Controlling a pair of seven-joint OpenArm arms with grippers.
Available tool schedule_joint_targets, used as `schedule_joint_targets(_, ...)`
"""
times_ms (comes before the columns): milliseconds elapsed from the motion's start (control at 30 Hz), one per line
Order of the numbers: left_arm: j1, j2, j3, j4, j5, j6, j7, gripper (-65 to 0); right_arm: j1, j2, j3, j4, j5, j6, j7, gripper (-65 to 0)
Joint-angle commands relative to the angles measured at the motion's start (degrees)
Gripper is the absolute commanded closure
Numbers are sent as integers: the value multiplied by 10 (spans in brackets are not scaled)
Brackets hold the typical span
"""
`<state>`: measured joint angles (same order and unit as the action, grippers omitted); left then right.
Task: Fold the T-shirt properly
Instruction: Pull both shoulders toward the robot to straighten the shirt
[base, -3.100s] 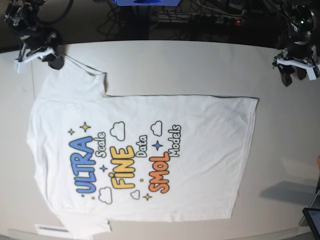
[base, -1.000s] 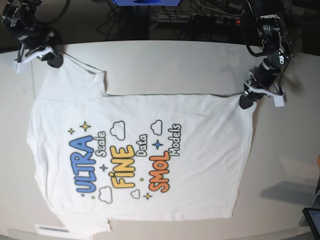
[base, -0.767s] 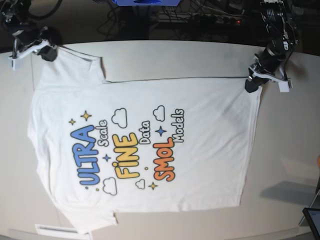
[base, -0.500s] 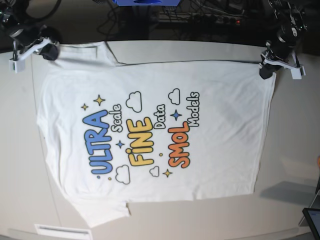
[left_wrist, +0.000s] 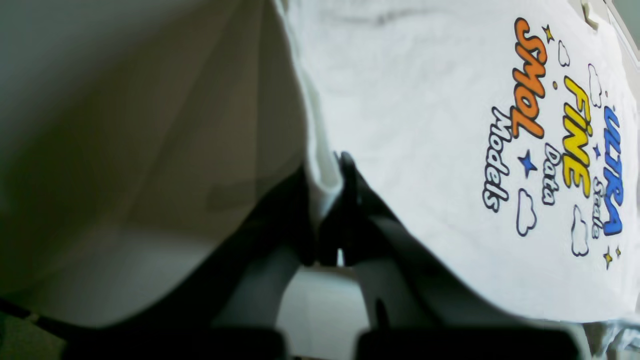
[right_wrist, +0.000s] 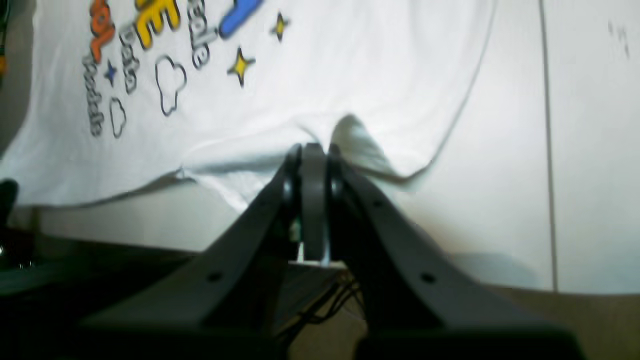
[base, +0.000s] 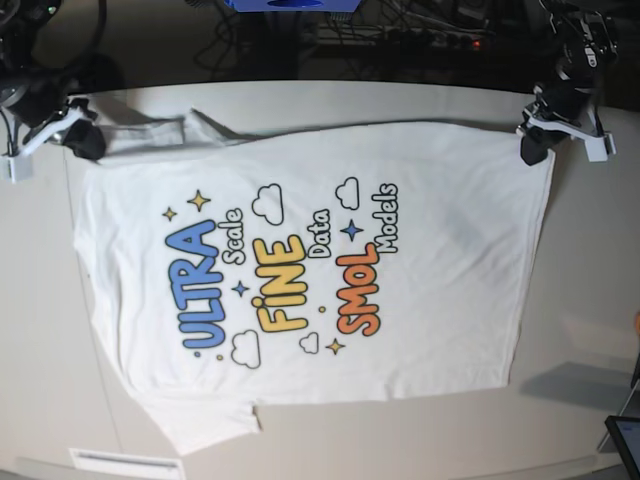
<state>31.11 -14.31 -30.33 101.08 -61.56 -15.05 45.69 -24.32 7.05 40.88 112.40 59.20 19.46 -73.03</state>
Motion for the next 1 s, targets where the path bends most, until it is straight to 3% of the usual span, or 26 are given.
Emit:
schedule_joint_targets(0, 2, -9, -5, 8, -8, -4, -11, 0, 5, 4, 4, 11, 11, -3, -2, 0)
schedule_joint_targets(133, -16, 10, -6, 6, -9, -4, -2, 0, 37, 2, 0, 10, 11, -14, -25, 0)
schedule_joint_targets(233, -43, 21, -10, 2, -9, -4, 51, 0, 55, 1, 0, 9, 11, -30, -31, 0)
schedule_joint_targets(400, -94, 63, -80, 2, -8, -4, 135, 0, 71, 5, -1, 7, 11, -34, -31, 0)
schedule_joint_targets(567, -148, 80, -147, 0, -5, -4, 198, 0, 89, 5, -1, 6, 11, -34, -31, 0)
schedule_joint_targets(733, -190, 87, -189, -27, -5, -3, 231, 0, 108, 15, -15, -12, 10, -34, -31, 0)
schedule_joint_targets(967, -217, 88, -189, -80, -5, -3, 227, 0, 134, 15, -26, -35, 8, -35, -31, 0)
